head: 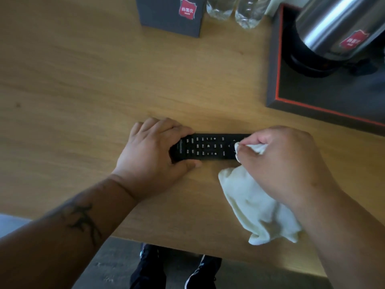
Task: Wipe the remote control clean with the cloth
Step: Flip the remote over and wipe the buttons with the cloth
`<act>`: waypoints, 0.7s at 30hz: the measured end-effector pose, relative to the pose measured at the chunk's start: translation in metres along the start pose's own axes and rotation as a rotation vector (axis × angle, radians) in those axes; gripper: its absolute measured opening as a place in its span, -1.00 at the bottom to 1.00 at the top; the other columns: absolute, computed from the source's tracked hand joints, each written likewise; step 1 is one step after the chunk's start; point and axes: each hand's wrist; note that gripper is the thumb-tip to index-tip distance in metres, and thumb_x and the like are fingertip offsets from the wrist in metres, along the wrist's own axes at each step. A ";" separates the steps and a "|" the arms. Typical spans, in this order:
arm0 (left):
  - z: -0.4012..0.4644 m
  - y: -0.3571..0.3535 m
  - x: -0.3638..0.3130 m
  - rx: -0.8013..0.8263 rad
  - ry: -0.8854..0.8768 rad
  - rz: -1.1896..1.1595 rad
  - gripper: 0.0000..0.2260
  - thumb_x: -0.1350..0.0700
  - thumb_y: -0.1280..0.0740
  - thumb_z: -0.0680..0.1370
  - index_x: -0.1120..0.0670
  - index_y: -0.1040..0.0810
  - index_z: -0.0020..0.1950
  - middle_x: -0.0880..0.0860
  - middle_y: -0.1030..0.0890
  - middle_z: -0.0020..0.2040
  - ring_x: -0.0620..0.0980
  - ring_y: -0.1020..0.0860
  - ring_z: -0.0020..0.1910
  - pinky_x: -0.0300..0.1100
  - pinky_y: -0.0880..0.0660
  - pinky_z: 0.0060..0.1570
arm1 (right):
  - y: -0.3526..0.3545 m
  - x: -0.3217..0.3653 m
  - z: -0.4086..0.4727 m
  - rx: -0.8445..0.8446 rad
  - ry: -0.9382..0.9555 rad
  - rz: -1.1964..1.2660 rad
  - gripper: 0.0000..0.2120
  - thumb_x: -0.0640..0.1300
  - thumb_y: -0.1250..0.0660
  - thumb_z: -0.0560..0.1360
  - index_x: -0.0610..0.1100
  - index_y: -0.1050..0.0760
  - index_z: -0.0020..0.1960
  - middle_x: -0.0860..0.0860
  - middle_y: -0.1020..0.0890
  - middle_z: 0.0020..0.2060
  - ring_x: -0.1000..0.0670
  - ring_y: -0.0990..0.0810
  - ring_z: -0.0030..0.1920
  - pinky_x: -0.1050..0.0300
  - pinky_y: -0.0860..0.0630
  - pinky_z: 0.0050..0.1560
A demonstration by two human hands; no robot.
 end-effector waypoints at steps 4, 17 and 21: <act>-0.001 0.000 -0.001 -0.024 0.041 -0.013 -0.55 -0.29 -0.27 0.38 -0.15 -0.57 0.20 -0.13 -0.58 0.12 0.00 -0.48 0.13 -0.06 -0.34 0.12 | -0.024 0.047 -0.009 0.035 0.198 0.033 -0.94 0.01 -0.43 0.43 0.09 -0.69 -0.15 0.14 -0.60 -0.22 0.12 -0.55 -0.26 0.17 -0.51 -0.25; -0.001 0.001 0.000 0.023 0.019 0.003 -0.46 -0.37 -0.34 0.38 -0.15 -0.51 0.28 -0.16 -0.53 0.17 -0.05 -0.44 0.20 -0.05 -0.32 0.23 | 0.010 0.000 0.003 0.033 -0.090 0.048 -0.93 0.03 -0.45 0.39 0.13 -0.66 -0.26 0.20 -0.63 -0.36 0.18 -0.57 -0.31 0.27 -0.44 -0.37; 0.002 -0.002 -0.005 -0.024 0.035 0.014 -0.50 -0.33 -0.33 0.34 -0.12 -0.58 0.18 -0.10 -0.58 0.10 0.04 -0.50 0.12 0.04 -0.40 0.14 | -0.013 0.038 0.001 0.031 0.170 0.059 -0.93 0.02 -0.42 0.42 0.08 -0.69 -0.15 0.12 -0.60 -0.21 0.10 -0.54 -0.23 0.18 -0.46 -0.25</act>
Point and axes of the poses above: each hand's wrist, its own z-axis towards the middle knuckle, its own y-axis out of the back of the hand, x = y × z
